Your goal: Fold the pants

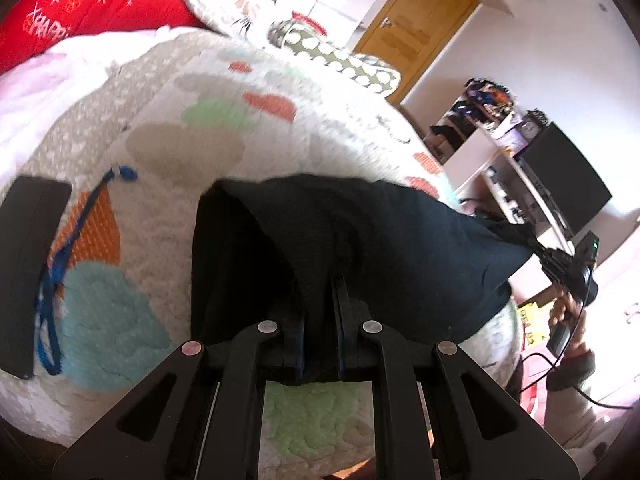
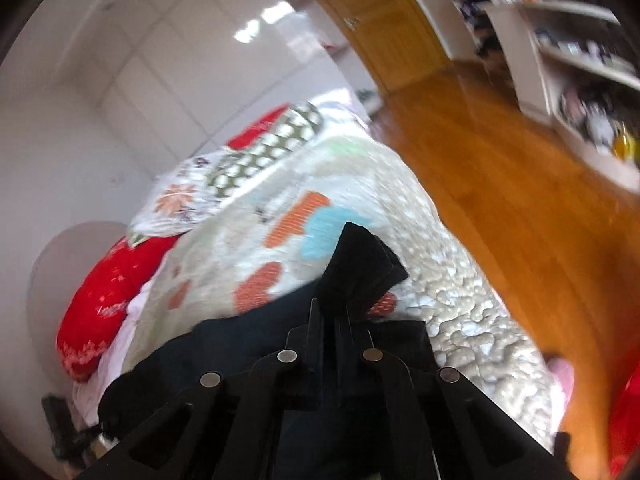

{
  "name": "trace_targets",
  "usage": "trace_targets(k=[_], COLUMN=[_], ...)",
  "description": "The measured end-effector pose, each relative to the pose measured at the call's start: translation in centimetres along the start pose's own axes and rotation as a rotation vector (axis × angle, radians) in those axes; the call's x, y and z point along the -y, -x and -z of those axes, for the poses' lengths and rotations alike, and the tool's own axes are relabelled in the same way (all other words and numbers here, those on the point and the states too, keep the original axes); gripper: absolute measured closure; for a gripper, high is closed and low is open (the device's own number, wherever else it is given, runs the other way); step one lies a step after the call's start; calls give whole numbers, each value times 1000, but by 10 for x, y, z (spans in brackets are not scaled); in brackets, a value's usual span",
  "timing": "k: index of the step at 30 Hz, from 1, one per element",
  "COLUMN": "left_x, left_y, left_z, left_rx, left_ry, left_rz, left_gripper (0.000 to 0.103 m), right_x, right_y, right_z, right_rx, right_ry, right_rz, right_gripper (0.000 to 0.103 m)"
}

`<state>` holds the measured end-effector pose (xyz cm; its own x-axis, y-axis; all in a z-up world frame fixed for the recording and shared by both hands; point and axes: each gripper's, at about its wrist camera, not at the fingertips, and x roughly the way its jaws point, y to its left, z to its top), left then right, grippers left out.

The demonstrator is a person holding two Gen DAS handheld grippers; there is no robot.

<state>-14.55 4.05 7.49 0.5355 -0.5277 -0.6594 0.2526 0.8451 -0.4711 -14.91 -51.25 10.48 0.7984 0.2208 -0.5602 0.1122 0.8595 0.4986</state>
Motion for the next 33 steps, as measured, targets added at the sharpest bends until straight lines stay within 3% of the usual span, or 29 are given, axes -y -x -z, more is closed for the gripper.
trace_targets(k=[4,8,10,13,14,15,16,18,20,22,26,28,32,33], left_x=[-16,-45,-46,-42,-39,-36,-32,-27,-21,-14,-1,-1,0,1], left_y=[7,1,0,8,11,14,16,17,14,9,-2,-9,-15,-16], left_z=[2,8,12,16,16,16,16,17,20,22,34,41,41,38], left_rx=[8,-9,-8,0,4,6,10,8,2,-9,-38,-67,-62,-58], left_ry=[27,105,119,151,142,132,117,106,104,86,21,32,56,53], left_rz=[-24,-61,-66,-24,-33,-43,-64,-74,-72,-75,-204,-204,-164,-156], left_gripper=[96,96,96,96,96,94,91,65,50,50,50,50,50,59], right_x=[-3,31,47,49,45,38,31,17,7,-7,-45,-75,-127,-136], right_y=[26,0,-21,-11,-6,0,5,19,27,24,2,-17,-46,-51], right_z=[24,47,58,59,57,53,50,44,39,39,55,75,115,123], right_rx=[-16,-97,-155,-123,-110,-95,-81,-41,-14,-19,-110,-192,-308,-327], right_ry=[20,-56,-81,-117,-98,-59,-20,36,49,74,183,277,468,509], right_rz=[4,58,127,113,132,171,196,214,168,78,-61,-167,-261,-273], right_gripper=[99,100,99,95,88,77,73,71,71,71,71,71,71,71])
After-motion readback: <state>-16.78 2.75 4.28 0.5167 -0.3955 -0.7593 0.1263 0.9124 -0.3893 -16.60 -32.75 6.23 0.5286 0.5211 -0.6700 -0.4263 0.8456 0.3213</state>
